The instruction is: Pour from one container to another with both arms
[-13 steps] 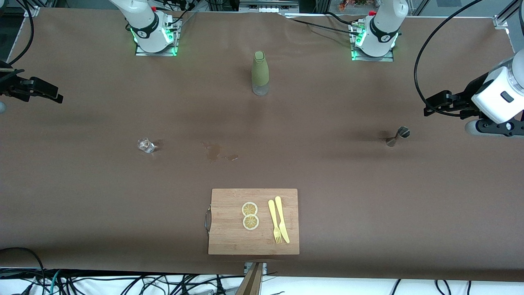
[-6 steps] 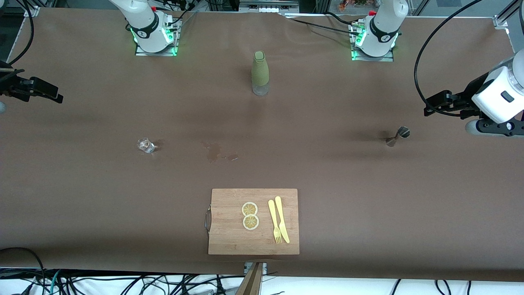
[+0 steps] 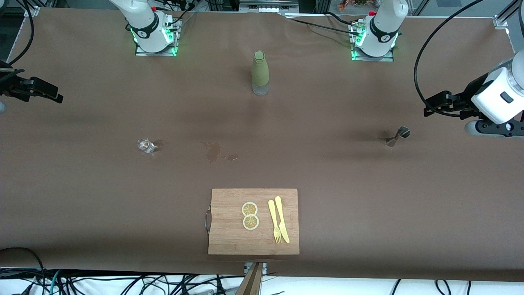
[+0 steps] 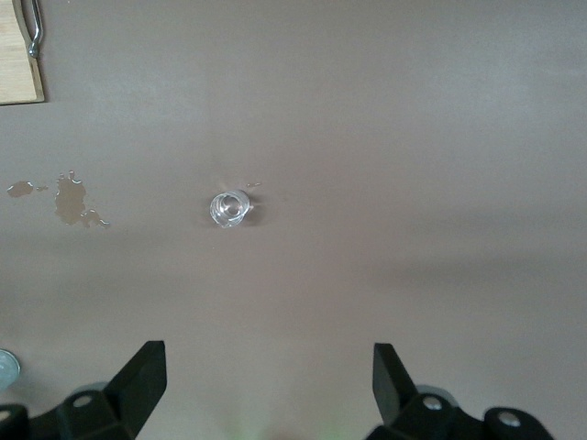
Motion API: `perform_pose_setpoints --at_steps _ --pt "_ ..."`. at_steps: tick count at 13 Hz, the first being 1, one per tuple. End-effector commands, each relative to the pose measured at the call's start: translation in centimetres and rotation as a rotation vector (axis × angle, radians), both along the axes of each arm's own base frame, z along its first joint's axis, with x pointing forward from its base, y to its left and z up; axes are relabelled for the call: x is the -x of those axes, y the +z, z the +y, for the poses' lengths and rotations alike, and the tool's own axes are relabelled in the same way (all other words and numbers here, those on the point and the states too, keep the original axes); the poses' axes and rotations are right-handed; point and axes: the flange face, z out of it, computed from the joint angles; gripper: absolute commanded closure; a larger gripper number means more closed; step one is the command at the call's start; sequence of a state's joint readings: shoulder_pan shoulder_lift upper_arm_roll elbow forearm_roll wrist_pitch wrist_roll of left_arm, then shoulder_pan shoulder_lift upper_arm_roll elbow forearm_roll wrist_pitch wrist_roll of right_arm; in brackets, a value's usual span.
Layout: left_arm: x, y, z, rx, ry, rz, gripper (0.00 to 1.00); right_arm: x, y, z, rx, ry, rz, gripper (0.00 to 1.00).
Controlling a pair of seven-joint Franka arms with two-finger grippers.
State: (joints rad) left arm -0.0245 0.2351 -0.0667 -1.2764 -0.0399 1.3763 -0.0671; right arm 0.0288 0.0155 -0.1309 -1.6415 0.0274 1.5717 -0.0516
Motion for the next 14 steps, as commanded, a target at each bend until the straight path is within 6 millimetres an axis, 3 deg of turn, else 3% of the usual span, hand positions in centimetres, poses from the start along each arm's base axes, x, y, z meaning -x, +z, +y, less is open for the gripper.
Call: perform_pose_setpoints --at_steps 1,14 --pt "-0.7 0.4 1.3 -0.017 -0.008 -0.012 0.00 0.4 0.7 0.1 -0.004 0.010 0.002 0.00" --pt "-0.3 0.0 3.2 -0.022 0.018 0.009 0.00 0.4 0.7 0.1 -0.005 0.010 0.009 0.00"
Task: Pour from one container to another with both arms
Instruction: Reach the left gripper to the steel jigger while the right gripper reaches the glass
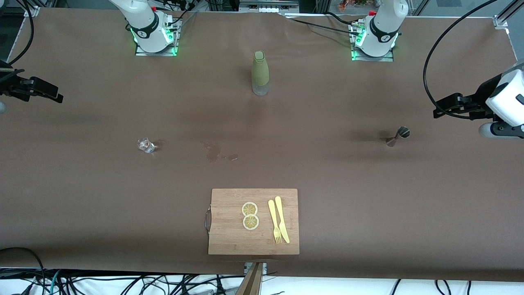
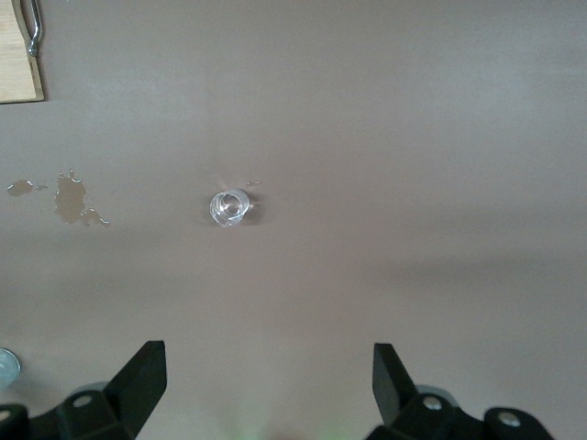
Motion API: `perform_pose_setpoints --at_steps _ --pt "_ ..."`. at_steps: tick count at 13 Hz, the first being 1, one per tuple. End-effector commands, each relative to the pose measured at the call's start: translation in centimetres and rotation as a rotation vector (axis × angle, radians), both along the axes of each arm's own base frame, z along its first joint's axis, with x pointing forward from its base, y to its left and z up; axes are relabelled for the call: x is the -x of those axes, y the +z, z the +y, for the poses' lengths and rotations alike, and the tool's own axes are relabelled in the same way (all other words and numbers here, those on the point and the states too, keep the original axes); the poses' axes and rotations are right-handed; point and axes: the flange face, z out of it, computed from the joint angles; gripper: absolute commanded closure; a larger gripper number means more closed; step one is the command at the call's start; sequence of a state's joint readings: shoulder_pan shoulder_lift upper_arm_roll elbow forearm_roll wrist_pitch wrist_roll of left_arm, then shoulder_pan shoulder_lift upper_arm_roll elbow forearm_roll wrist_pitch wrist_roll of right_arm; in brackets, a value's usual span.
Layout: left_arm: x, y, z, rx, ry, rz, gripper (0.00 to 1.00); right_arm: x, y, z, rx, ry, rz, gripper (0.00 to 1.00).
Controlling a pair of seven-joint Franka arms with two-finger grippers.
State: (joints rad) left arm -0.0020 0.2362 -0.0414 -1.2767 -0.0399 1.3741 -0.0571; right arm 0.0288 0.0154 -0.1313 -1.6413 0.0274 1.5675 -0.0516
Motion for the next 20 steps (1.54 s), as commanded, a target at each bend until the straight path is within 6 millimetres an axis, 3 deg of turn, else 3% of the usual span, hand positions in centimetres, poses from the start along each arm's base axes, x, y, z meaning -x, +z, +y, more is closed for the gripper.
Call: perform_pose_setpoints --at_steps 1,7,10,15,17,18,20 --pt "-0.1 0.0 1.6 -0.017 -0.039 0.009 0.00 0.7 0.6 0.0 -0.006 0.008 0.026 0.00" --pt "0.4 -2.2 10.3 0.176 -0.281 0.000 0.00 0.7 0.6 -0.1 -0.007 0.006 0.031 0.00" --pt "1.6 -4.9 16.1 0.352 -0.447 -0.054 0.00 0.6 0.7 0.0 -0.006 0.008 0.027 0.00" --pt "5.1 -14.3 23.3 0.689 -0.674 -0.208 0.00 0.9 0.6 -0.2 -0.008 -0.002 0.045 0.00" --pt "6.2 -17.6 24.6 0.780 -0.736 -0.279 0.00 0.6 -0.1 -0.2 0.006 0.006 0.056 0.00" --pt "6.6 -19.3 25.2 0.821 -0.768 -0.314 0.00 0.3 -1.4 -0.4 0.005 0.006 0.083 0.00" --pt "7.9 -24.2 25.9 0.921 -0.852 -0.407 0.00 0.2 -3.0 -0.8 -0.012 0.092 0.118 0.00"
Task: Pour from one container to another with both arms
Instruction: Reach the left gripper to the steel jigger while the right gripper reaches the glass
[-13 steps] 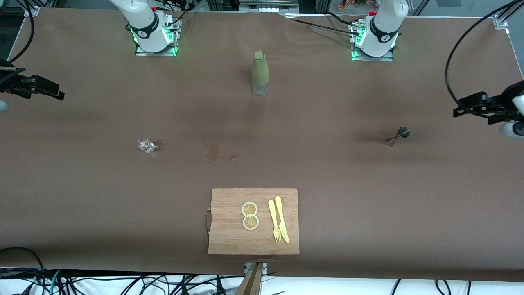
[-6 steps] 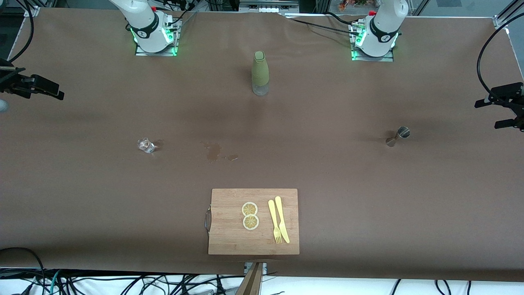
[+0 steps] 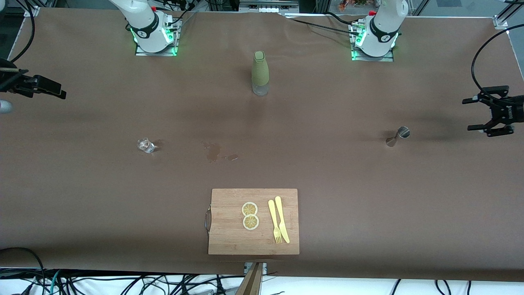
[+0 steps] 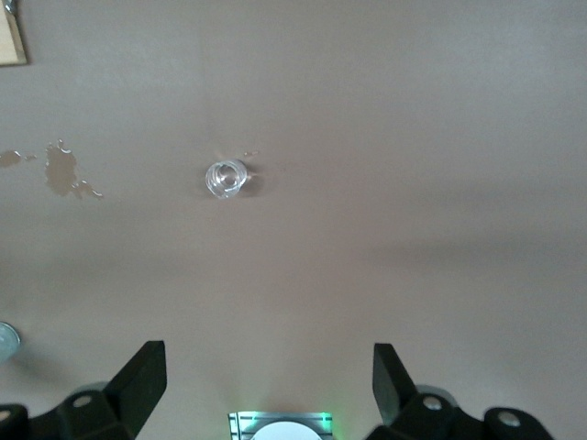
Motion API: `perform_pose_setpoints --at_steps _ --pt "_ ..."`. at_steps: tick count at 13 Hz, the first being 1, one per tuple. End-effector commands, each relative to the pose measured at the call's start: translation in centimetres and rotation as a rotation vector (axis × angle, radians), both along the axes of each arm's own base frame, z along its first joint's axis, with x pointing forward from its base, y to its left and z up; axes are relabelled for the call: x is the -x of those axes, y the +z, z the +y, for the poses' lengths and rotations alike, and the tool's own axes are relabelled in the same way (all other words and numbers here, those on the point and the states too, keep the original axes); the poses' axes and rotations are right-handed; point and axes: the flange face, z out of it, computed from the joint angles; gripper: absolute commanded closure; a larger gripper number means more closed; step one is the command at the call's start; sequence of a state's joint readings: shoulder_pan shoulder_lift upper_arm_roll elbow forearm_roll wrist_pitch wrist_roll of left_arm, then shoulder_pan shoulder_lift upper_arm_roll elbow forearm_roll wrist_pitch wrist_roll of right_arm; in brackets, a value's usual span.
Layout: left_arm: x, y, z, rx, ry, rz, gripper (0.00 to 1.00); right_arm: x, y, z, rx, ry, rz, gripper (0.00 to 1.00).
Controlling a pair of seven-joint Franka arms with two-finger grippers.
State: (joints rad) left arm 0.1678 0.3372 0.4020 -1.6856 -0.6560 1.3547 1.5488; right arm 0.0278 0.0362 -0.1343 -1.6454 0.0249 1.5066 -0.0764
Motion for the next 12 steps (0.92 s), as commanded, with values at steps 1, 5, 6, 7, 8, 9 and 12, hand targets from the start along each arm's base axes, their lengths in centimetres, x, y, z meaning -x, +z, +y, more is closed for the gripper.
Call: perform_pose_setpoints --at_steps 1,5,6,7,8,9,12 --pt "1.8 -6.2 1.0 0.168 -0.084 -0.132 0.00 0.2 -1.9 -1.7 -0.036 0.181 0.049 0.00" --pt "4.6 -16.1 3.9 0.365 -0.147 -0.276 0.00 0.5 -4.9 -4.2 -0.156 0.492 0.030 0.00" --pt "5.0 -18.2 4.1 0.405 -0.157 -0.319 0.00 0.5 -5.8 -4.8 -0.223 0.497 0.014 0.00" --pt "5.3 -20.1 3.9 0.442 -0.168 -0.355 0.00 0.6 -7.0 -5.7 -0.285 0.507 0.002 0.00" --pt "5.7 -21.7 3.9 0.468 -0.172 -0.399 0.00 0.3 -8.4 -6.4 -0.346 0.547 -0.013 0.00" --pt "5.8 -23.3 3.6 0.492 -0.182 -0.446 0.00 0.0 -10.1 -7.5 -0.416 0.604 -0.034 0.00" --pt "6.8 -27.5 2.8 0.560 -0.217 -0.568 0.00 -0.4 -15.9 -10.3 -0.613 0.772 -0.118 0.00"
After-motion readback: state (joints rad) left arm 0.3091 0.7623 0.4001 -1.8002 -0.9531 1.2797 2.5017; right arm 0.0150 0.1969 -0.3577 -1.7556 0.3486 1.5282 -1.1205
